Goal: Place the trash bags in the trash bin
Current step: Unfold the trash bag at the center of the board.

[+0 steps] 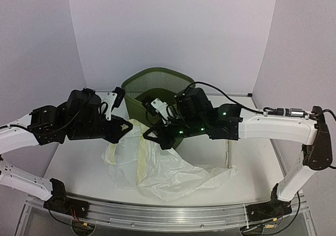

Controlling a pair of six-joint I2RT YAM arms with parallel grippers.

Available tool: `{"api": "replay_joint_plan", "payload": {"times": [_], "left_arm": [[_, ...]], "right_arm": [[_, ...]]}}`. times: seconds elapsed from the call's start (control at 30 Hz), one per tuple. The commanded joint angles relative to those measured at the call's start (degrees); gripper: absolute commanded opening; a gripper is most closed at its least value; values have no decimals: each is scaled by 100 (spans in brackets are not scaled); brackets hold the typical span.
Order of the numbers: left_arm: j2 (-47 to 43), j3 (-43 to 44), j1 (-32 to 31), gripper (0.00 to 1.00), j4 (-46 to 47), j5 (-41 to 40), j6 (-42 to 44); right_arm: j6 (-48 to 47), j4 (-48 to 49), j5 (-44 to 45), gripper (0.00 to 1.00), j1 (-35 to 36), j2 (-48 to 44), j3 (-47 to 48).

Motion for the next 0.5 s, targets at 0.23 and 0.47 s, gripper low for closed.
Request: {"api": "replay_joint_plan", "payload": {"times": [0.23,0.47], "left_arm": [[-525,-52,121,0,-638,-1055,-201],[-263,181,139,0,-923,-1382,-270]], "right_arm": [[503,-277,-1772,0,-630,-1030,-678],[345,-526,-2648,5,-799,-1263,-764]]}}
